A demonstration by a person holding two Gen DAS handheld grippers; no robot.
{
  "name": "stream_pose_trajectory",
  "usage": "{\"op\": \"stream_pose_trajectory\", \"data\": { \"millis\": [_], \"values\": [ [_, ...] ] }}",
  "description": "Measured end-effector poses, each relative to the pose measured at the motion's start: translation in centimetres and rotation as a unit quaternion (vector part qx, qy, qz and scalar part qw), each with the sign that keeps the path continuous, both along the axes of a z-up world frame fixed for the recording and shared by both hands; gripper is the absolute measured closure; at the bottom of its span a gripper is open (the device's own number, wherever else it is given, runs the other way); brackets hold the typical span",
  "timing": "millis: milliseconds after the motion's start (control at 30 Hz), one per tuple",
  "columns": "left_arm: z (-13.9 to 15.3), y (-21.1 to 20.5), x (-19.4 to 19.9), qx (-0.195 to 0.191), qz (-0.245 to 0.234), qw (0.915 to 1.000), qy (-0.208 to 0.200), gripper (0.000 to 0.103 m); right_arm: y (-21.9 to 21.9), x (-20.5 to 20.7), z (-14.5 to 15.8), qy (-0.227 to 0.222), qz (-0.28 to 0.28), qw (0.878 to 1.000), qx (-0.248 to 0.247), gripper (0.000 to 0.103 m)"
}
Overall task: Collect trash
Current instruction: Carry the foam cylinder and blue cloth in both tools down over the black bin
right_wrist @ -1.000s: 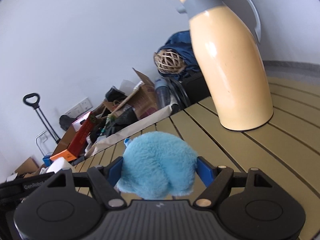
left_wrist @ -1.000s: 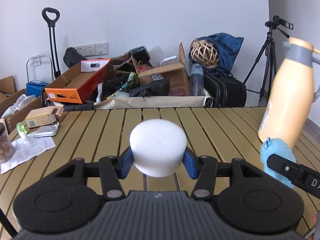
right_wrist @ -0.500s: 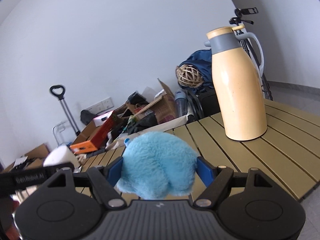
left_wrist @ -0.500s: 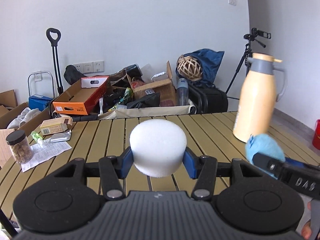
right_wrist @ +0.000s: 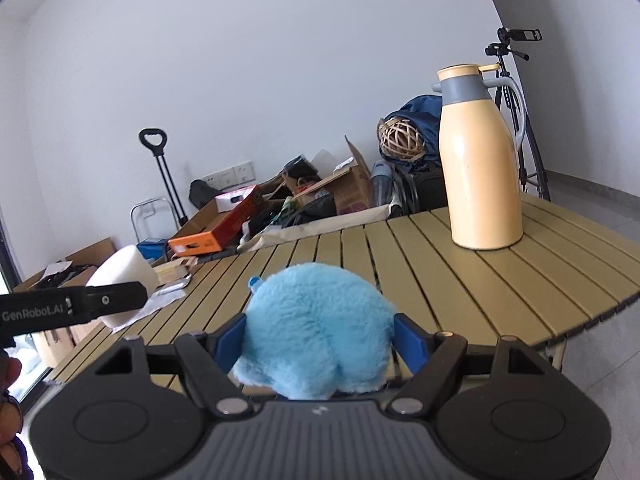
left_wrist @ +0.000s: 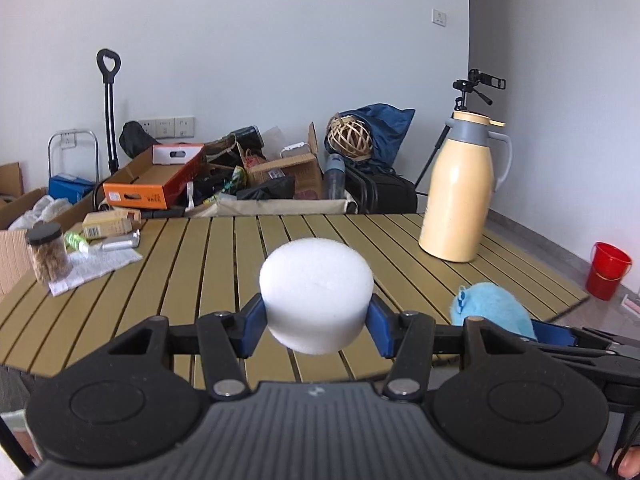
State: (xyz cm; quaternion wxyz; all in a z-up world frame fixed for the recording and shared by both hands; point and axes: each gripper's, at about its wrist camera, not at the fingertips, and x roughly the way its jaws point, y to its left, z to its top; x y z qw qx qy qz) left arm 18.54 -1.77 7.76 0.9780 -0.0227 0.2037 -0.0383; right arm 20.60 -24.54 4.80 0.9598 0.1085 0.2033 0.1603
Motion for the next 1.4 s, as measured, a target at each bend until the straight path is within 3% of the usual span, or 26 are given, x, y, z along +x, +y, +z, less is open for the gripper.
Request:
{"op": "stream_pose_trajectory", "data": {
  "millis": [400, 700, 1100, 1400],
  "values": [
    [-5.0, 1.2, -6.0, -0.001, -0.020, 0.9987, 0.047, 0.049, 2.1, -6.4, -4.6, 0.057, 0.034, 0.997, -0.035, 0.026],
    [-9.7, 1.8, -7.5, 0.007, -0.020, 0.9941, 0.106, 0.049, 4.6, -8.4, -10.4, 0.136, 0.058, 0.986, -0.072, 0.026],
    [-17.4, 2.3, -6.6, 0.012, -0.014, 0.9785, 0.206, 0.049, 5.9, -8.4, -15.5, 0.215, 0.060, 0.970, -0.098, 0.026],
    [-20.9, 2.1, -5.2, 0.015, -0.025, 0.9652, 0.260, 0.049, 6.3, -7.1, -18.2, 0.261, 0.056, 0.956, -0.122, 0.026]
  ]
}}
